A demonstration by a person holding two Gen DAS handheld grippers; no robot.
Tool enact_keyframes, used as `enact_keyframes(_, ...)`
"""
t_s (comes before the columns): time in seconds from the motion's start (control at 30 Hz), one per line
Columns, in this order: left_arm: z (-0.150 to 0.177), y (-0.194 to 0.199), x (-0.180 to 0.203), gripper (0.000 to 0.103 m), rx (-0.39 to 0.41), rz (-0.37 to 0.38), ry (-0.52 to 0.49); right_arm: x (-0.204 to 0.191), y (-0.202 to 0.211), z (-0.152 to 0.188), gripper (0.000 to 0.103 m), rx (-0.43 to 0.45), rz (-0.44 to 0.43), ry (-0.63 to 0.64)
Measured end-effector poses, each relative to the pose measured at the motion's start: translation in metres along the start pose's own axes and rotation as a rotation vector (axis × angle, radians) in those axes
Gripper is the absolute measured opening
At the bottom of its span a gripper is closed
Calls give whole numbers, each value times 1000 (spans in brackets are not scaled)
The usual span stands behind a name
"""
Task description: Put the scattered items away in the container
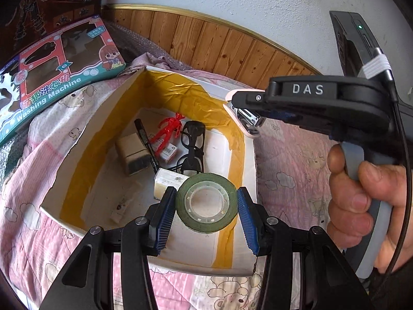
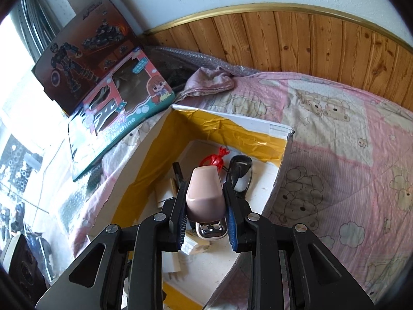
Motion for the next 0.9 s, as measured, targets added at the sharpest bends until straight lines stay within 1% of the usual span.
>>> enact_keyframes(0.23, 5, -13, -3, 49, -28, 3, 0, 10, -31, -1, 27, -42, 39, 33)
enact_keyframes(0.37, 5, -21, -4, 49, -40, -1, 1, 17, -45, -2, 27, -50, 67, 52)
enact_keyframes(0.47, 7, -28, -5, 49, -58, -6, -5, 25, -54, -3, 30, -50, 106, 75)
enact_keyframes(0.5, 8, -29, -6, 50, -63, -15, -6, 28, -54, -3, 38, -46, 123, 73)
enact_keyframes(0.53, 8, -30, -9, 51, -64, -23, 1, 31, -53, -4, 42, -38, 130, 71)
enact_keyframes(0.63, 8, -24, -17, 53, -47, -20, 39, 35, -45, -5, 42, -24, 126, 79)
enact_keyframes(0.8, 7, -11, -31, 53, -22, -60, 61, 30, -29, -2, 43, -14, 98, 97)
enact_keyframes(0.9, 8, -3, -39, 53, -14, -84, 67, 20, -19, 6, 43, -29, 71, 129)
Point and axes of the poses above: each gripper's, at about its wrist camera, not at the fingertips, and y roughly against the way its jaws point, x to its right, z to its underside, the point moved 3 cm from there along -y, roughly the way its jaws point, and after that the axes turned 11 degrees about x, right-handed, at the moved point
